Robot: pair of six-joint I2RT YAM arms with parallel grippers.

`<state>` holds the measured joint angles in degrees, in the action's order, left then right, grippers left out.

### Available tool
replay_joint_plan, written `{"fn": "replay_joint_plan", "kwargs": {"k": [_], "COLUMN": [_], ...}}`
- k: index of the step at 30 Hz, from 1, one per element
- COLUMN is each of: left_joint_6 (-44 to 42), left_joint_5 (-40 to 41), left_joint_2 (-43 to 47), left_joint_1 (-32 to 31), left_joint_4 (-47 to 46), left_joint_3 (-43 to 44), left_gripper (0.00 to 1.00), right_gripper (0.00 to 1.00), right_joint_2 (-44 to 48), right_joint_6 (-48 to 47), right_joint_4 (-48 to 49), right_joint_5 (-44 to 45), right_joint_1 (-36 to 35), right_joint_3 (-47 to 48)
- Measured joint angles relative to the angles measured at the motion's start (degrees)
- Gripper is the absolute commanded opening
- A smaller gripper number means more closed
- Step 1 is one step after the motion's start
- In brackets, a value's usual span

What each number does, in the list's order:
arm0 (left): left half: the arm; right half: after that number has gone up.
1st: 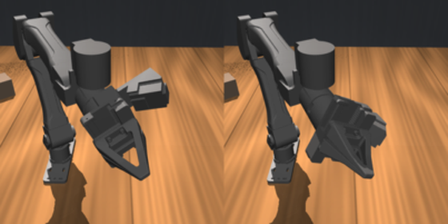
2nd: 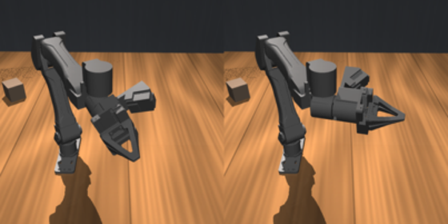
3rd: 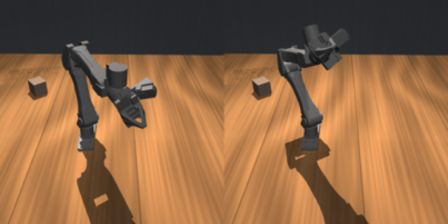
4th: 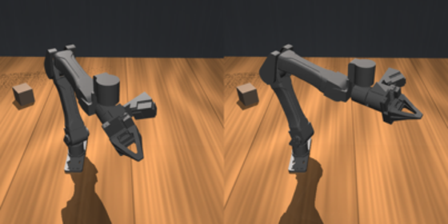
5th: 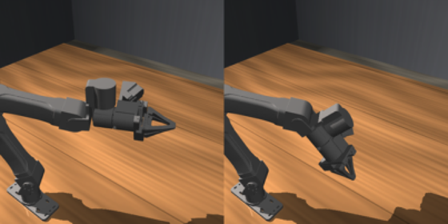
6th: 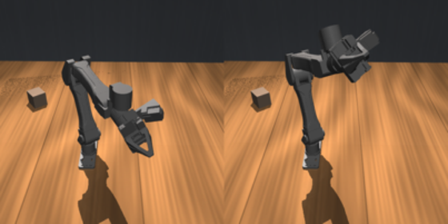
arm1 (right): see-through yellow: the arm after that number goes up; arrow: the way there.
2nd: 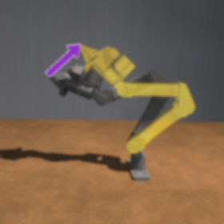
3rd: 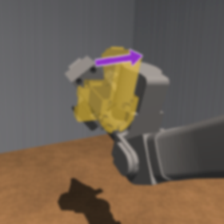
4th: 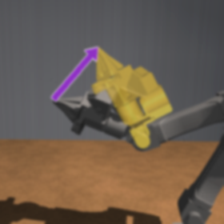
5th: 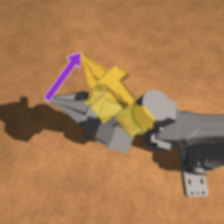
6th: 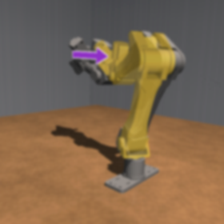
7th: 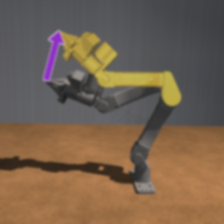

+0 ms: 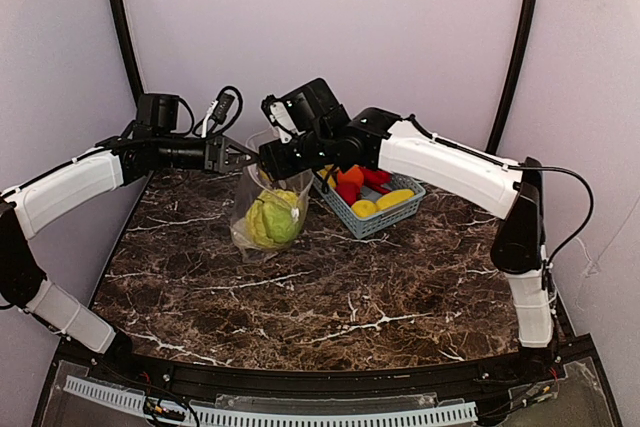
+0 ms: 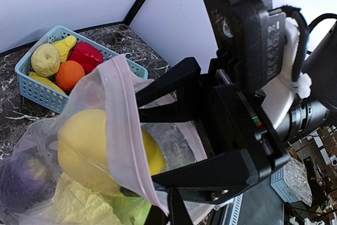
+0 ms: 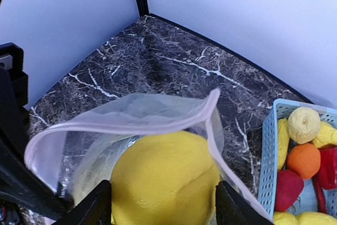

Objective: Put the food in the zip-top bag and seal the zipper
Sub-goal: Place the fake fruit in the zipper food storage bag.

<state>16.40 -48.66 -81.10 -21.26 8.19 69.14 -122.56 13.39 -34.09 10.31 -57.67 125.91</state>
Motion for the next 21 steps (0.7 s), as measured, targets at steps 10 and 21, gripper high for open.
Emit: {"fn": "replay_joint_plan", "kwargs": {"k": [10,21], "left_joint_6": [0.4,0.3], "left_joint_5": [0.0,0.2], "left_joint_2": [0.0,0.0], "left_joint_1": [0.3,0.3], "left_joint_4": [-0.4,-0.4], "left_joint_3": [-0.3,-0.3], "left_gripper": [0.01,0.01], "right_gripper": [0.85,0.87], "right_joint_2": [-1.7,4.6], "right_joint_6": [1.1,1.0], "right_joint_4": [2.5,5.9], "right_joint_5": [-1.5,-4.7], "right_joint_1": [1.6,1.8], "right_joint_3": [0.5,-7.7]}}
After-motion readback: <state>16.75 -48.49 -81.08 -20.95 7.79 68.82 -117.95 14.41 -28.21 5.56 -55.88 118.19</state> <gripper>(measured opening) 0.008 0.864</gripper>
